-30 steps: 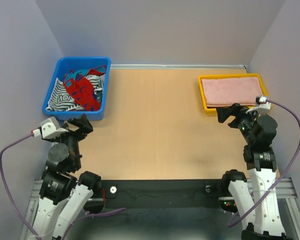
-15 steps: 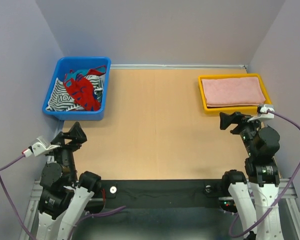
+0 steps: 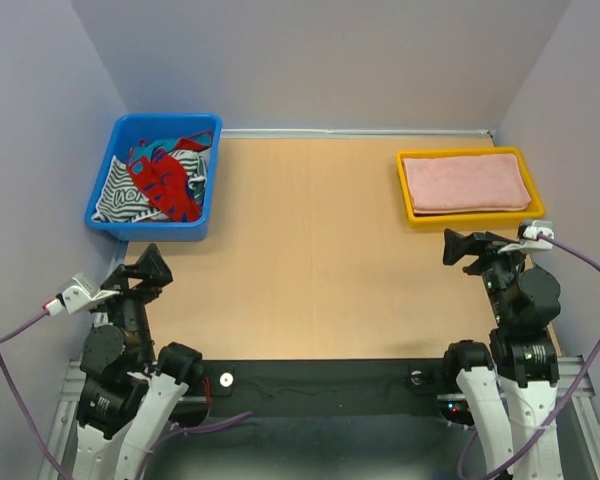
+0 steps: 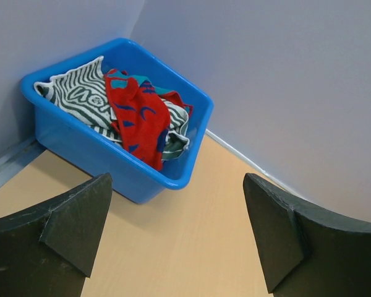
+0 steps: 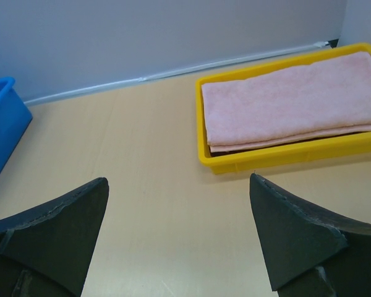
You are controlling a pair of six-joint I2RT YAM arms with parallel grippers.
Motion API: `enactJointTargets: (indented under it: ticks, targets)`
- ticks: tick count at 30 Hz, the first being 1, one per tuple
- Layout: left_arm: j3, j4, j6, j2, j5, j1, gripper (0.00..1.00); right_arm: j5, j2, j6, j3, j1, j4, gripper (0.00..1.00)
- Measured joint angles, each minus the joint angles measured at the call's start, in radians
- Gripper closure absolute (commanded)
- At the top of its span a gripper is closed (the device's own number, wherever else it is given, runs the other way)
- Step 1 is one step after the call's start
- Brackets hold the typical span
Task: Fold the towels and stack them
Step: Neatly place the folded towel into the bin
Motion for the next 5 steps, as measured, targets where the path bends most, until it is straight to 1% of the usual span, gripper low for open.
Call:
enactJointTargets:
  ticks: [5]
  targets:
    - [0.000, 0.000, 0.000, 0.000, -0.001, 0.001, 0.01, 0.008, -0.008, 0.000, 0.000, 0.000, 0.001, 0.00]
